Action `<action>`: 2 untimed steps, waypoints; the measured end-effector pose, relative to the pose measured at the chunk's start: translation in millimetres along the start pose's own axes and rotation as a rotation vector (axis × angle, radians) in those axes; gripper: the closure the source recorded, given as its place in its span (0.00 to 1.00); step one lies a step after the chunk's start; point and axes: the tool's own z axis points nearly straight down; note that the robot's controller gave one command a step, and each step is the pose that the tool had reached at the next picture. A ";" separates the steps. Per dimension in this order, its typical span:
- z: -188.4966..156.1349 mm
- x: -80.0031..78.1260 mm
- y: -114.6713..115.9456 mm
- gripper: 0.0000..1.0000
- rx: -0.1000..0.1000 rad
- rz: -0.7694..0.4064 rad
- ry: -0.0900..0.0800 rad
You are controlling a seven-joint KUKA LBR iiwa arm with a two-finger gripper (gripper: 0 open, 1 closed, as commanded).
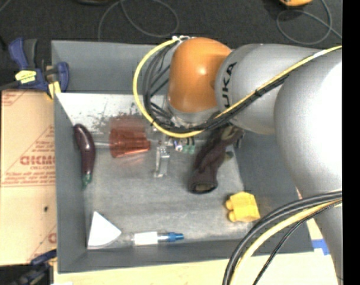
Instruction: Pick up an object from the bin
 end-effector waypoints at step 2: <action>55.9 -18.0 38.8 0.00 -0.003 0.005 -0.021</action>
Offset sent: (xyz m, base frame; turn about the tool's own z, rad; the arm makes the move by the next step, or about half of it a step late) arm 0.0105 0.0410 -0.0655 0.0046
